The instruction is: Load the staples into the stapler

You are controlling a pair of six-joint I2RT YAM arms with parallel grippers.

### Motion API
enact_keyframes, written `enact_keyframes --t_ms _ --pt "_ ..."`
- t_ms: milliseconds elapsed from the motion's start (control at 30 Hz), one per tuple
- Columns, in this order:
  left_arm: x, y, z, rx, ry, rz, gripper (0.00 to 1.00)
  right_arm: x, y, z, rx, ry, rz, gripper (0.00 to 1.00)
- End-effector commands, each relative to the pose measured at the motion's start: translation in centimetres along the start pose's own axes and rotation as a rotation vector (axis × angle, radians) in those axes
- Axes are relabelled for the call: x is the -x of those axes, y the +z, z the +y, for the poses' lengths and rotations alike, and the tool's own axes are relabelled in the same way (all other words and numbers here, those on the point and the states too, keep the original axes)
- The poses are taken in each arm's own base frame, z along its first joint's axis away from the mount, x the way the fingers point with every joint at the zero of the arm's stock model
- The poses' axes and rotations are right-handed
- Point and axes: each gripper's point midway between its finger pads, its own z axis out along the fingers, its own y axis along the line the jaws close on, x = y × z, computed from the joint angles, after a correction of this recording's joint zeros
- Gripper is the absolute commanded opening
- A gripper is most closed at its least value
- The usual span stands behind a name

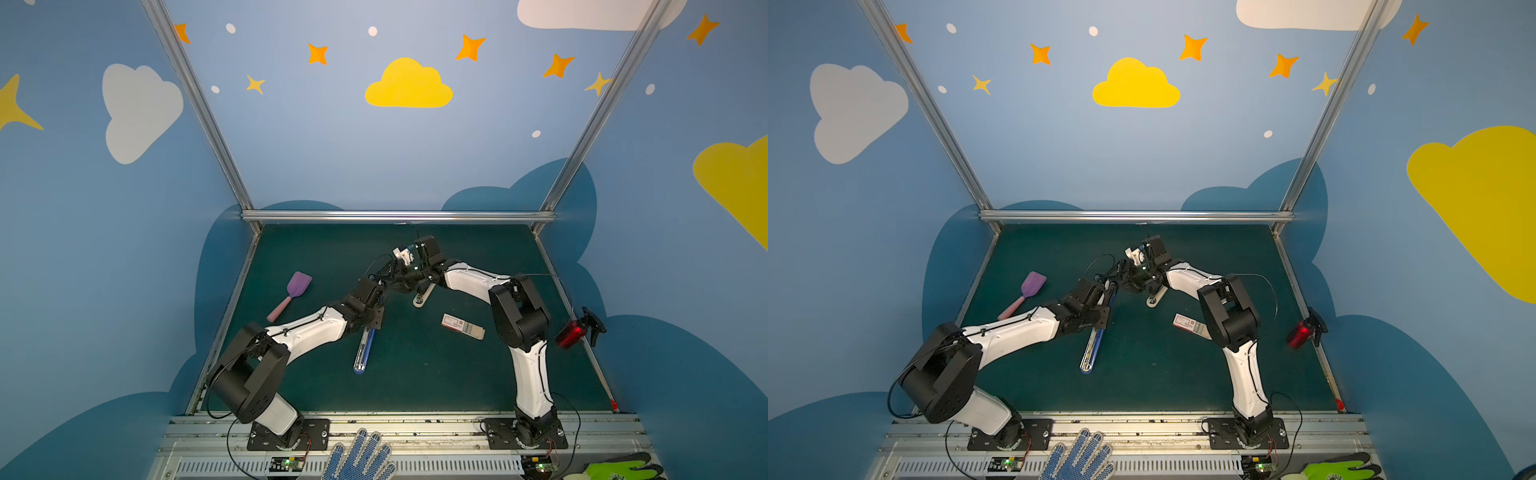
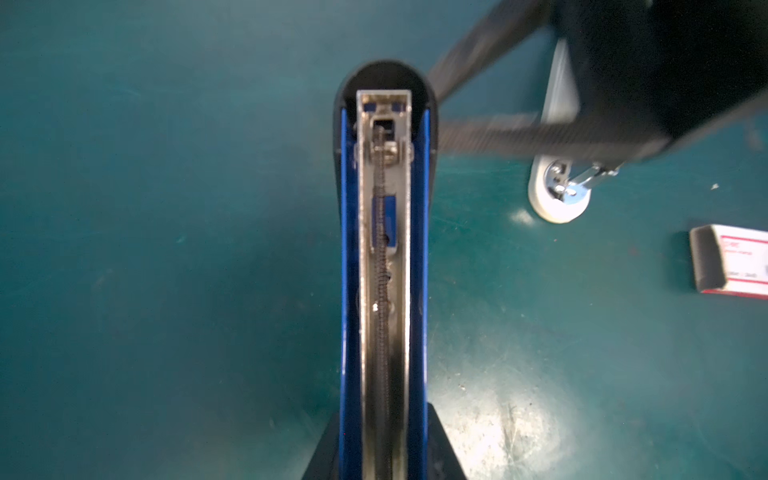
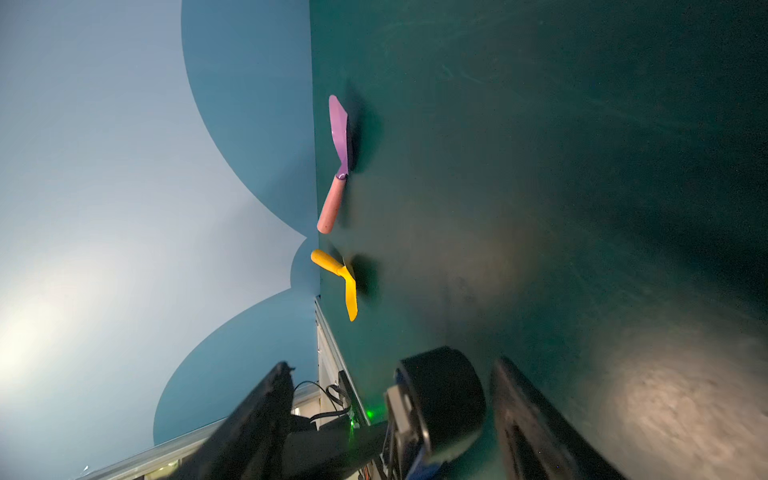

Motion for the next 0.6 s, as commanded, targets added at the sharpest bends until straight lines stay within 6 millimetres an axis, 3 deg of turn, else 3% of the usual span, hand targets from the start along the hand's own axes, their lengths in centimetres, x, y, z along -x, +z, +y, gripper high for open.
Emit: enact_keyframes --t_ms 0,200,333,467,567 --pt "2.14 -1.24 -0.29 -0.011 0.002 -0.084 0.15 0.19 0.49 0.21 0.036 0.006 0.016 0.72" --pt "2.59 -1.2 -0.07 0.001 -0.004 -0.095 0.15 -0.32 0.85 0.45 0.069 0.004 0.034 0.59" --pt "2.7 -0.98 -0.07 0.007 -0.002 -0.09 0.16 -0.18 0.92 0.11 0.097 0.016 0.039 0.41" --pt "2.72 -0.73 0.21 0.023 -0.003 -0.086 0.17 0.04 0.94 0.13 0.108 0.007 0.038 0.3" --pt "2.86 -0.73 0.2 0.025 -0.007 -0.087 0.22 0.37 0.87 0.17 0.11 -0.004 0.032 0.26"
